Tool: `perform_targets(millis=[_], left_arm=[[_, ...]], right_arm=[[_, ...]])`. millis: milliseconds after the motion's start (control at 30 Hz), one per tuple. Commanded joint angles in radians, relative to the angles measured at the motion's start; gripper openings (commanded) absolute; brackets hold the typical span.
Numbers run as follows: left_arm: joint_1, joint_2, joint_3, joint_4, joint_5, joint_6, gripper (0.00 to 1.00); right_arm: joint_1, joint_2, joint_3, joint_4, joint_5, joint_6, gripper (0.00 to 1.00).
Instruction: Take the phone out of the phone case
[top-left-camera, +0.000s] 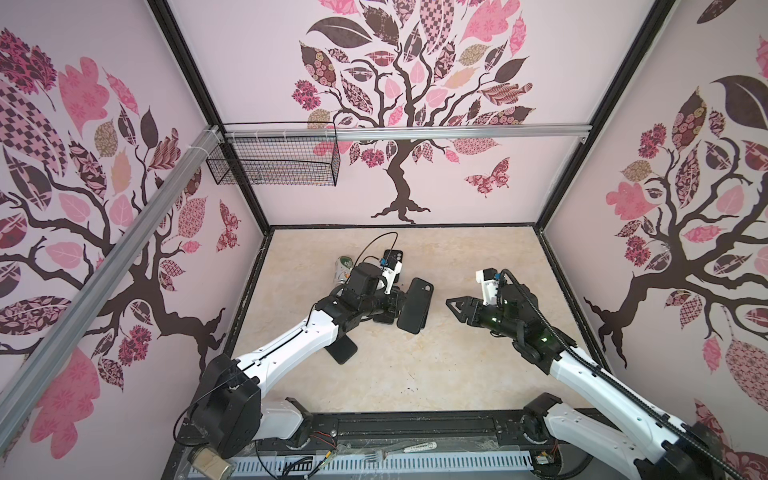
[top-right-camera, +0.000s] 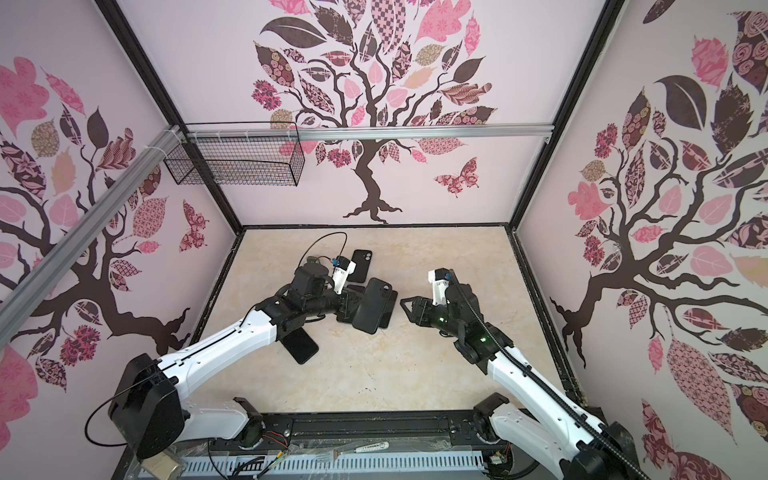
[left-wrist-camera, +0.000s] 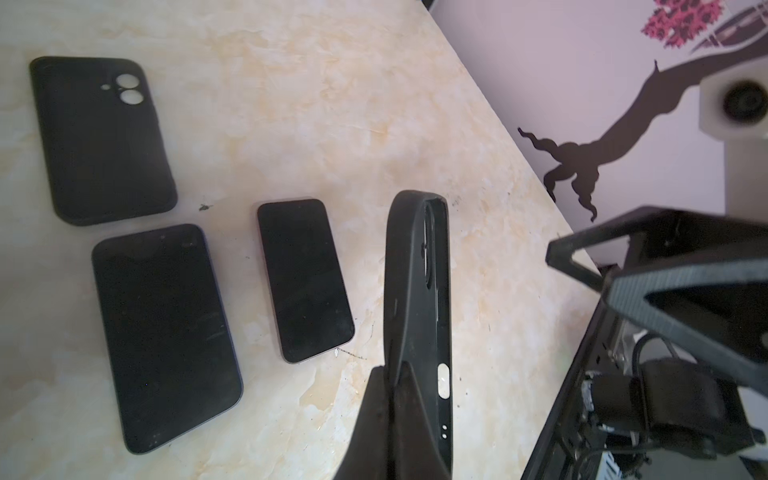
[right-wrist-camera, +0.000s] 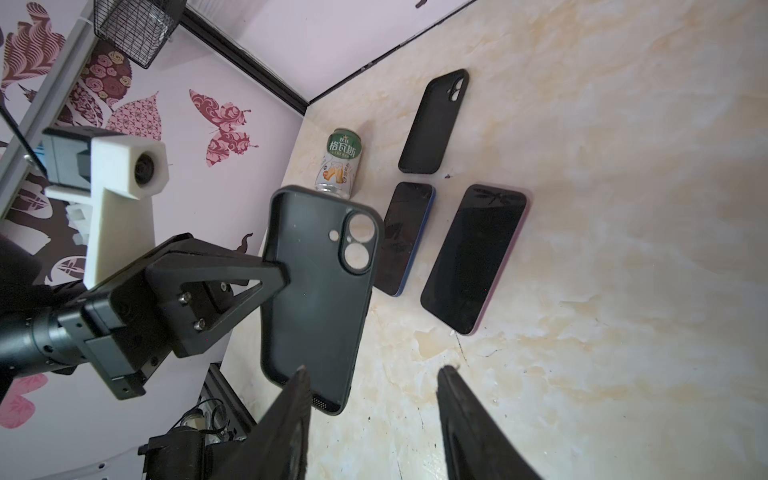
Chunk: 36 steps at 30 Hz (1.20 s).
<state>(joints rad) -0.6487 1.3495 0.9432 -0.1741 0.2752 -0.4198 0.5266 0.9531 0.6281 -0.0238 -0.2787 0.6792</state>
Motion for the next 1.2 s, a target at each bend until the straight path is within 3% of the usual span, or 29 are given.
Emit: perform_targets(millis=[0, 267, 600, 767, 900, 1067, 1167], left_arm=[[-0.003, -0.027, -0.037, 0.122, -0.075, -0.139, 0.0], [-0.004, -0.032, -0.045, 0.126, -0.065, -0.142, 0.0], [-0.003, -0.045, -0.087, 0.157, -0.05, -0.155, 0.0], [-0.003, -0.049, -0.089, 0.157, -0.046, -0.158, 0.0], [0.012, -0.041, -0.088, 0.175, -0.019, -0.16, 0.0], [0.091, 0.006, -0.018, 0.001, 0.008, -0.161, 0.42], [0.122, -0.019, -0.017, -0.068, -0.069, -0.143, 0.67]], right_arm=[[0.068, 0.068, 0.031, 0.1, 0.053, 0.076, 0.48], [0.102, 0.243, 0.054, 0.236, 0.013, 0.111, 0.4], [0.102, 0.373, 0.119, 0.243, 0.004, 0.063, 0.24], [0.101, 0.421, 0.147, 0.228, 0.006, 0.049, 0.11], [0.099, 0.428, 0.183, 0.157, 0.08, 0.006, 0.0], [0.036, 0.552, 0.342, -0.049, 0.137, -0.059, 0.0], [-0.002, 0.69, 0.5, -0.187, 0.193, -0.084, 0.0]])
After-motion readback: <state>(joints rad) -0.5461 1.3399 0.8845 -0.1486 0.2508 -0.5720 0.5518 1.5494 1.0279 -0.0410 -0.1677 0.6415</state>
